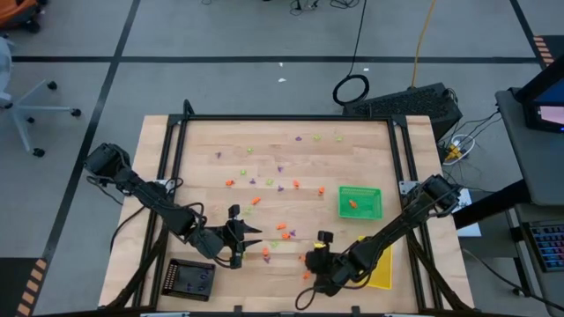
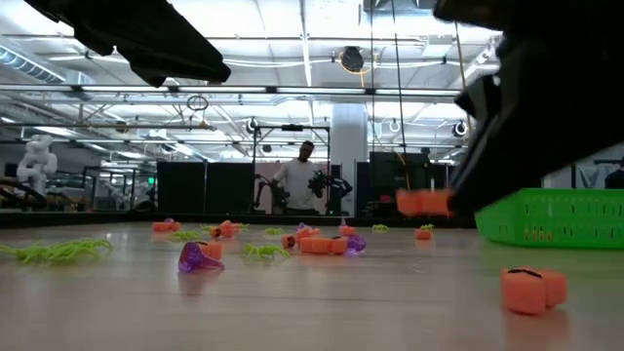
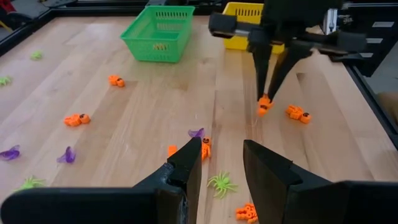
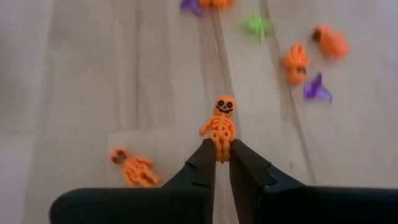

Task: Sort Halloween decoration
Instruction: Put the orange skeleton toy into the green bin

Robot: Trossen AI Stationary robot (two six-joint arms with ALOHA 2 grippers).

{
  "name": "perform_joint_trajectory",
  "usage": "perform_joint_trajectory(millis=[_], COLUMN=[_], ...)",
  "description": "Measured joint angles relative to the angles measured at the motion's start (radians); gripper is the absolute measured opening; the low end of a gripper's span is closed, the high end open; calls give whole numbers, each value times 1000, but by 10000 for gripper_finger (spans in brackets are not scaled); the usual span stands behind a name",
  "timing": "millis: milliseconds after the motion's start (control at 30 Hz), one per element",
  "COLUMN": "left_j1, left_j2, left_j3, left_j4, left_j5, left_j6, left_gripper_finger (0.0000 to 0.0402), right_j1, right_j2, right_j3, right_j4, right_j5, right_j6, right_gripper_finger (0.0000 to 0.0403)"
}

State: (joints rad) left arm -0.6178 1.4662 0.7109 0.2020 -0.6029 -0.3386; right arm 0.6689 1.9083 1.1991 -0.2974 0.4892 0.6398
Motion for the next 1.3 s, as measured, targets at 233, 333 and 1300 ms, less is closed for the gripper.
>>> perform_joint_trajectory(millis=[233,333,1300], left_j1=[0,0,0], left_j2=[0,0,0], left_j3=[0,0,0], left_j4=[0,0,8], left_j5=[0,0,1], left_j6=[0,0,3], left_gripper_finger=[116,116,116], right_j1=[4,16,96], right_j2=[-62,-124,-248], right_j3=[85,87,-167], right_j4=[-84,-81,454], right_j5=[3,18,267], right_j6=[-105,-164,-461], right_gripper_finger=[18,18,18])
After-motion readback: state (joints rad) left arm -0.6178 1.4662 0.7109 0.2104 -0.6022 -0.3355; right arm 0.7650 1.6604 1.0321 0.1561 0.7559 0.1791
